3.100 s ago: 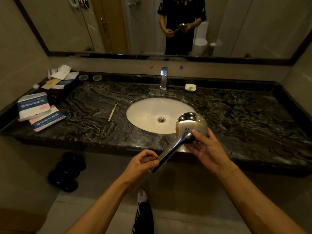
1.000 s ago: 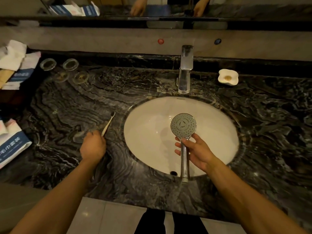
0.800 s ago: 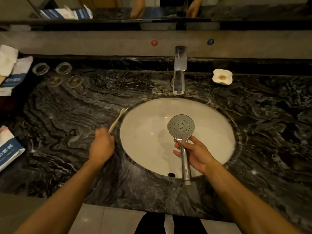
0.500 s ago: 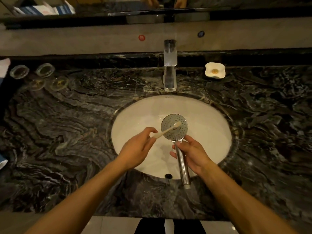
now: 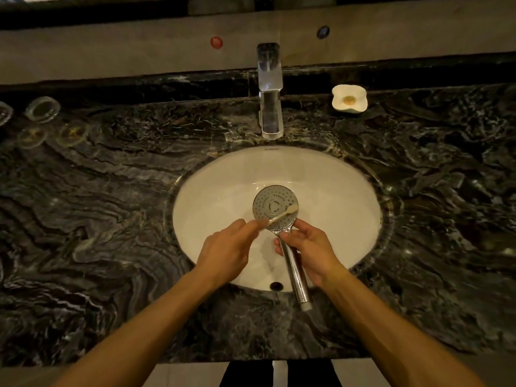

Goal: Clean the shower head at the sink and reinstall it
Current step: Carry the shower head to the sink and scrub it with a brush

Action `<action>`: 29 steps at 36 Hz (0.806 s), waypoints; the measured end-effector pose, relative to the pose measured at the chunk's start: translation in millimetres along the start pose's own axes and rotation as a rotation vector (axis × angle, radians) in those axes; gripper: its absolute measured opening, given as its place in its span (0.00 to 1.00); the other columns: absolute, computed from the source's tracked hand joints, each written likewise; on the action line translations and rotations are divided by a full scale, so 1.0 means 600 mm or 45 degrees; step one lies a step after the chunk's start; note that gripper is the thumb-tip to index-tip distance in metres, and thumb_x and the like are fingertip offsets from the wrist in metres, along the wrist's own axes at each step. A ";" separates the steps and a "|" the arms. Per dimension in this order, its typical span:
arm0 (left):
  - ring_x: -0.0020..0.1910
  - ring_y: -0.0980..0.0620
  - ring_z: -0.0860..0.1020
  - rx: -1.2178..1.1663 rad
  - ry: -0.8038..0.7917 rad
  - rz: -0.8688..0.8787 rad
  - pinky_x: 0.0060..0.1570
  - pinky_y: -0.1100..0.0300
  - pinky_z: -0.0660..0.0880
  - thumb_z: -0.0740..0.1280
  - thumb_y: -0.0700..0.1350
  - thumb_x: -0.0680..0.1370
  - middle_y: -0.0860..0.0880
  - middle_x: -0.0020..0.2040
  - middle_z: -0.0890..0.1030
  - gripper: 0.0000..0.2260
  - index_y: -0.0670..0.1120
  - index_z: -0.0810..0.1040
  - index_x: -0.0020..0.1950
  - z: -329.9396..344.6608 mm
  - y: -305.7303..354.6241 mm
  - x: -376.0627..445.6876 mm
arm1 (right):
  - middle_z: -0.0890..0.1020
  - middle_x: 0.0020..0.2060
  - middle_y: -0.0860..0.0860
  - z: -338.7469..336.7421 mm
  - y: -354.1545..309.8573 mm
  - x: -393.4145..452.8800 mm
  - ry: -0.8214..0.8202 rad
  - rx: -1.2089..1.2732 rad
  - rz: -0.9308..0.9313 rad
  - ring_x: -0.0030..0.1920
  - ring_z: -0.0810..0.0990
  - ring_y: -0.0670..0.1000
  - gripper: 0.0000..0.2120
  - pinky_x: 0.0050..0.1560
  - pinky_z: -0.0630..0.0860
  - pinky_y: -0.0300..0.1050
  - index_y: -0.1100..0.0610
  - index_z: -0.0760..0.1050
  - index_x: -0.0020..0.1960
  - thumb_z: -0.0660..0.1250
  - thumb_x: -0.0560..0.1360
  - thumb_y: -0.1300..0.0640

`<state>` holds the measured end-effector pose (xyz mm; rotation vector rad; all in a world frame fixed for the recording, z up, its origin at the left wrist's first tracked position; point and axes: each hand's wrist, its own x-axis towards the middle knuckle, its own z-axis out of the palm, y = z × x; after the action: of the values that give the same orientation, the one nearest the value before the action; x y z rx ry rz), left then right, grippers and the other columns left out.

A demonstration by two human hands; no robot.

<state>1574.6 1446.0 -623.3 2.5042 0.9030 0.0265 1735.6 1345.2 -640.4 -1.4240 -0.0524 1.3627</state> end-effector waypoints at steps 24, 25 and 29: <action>0.44 0.49 0.80 -0.013 0.067 -0.179 0.40 0.49 0.79 0.55 0.50 0.82 0.53 0.50 0.81 0.13 0.61 0.68 0.65 -0.025 -0.025 0.010 | 0.84 0.52 0.64 0.009 0.009 -0.011 0.020 0.061 0.063 0.48 0.83 0.60 0.16 0.51 0.82 0.55 0.56 0.78 0.60 0.67 0.76 0.70; 0.41 0.49 0.79 0.007 0.028 -0.107 0.38 0.49 0.79 0.55 0.50 0.82 0.53 0.48 0.80 0.13 0.61 0.67 0.65 -0.022 -0.020 0.006 | 0.84 0.51 0.64 0.009 0.009 -0.011 0.026 0.062 0.063 0.48 0.83 0.60 0.16 0.52 0.82 0.55 0.57 0.78 0.61 0.66 0.76 0.70; 0.43 0.48 0.80 0.016 0.066 -0.162 0.40 0.48 0.79 0.55 0.50 0.82 0.53 0.50 0.81 0.13 0.62 0.67 0.65 -0.025 -0.022 0.004 | 0.84 0.52 0.65 0.005 0.007 -0.012 0.031 0.055 0.055 0.48 0.83 0.59 0.18 0.51 0.83 0.54 0.57 0.77 0.63 0.67 0.76 0.71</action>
<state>1566.0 1462.6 -616.1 2.4626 1.0856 0.0446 1728.4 1340.6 -637.9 -1.4122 0.0235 1.3733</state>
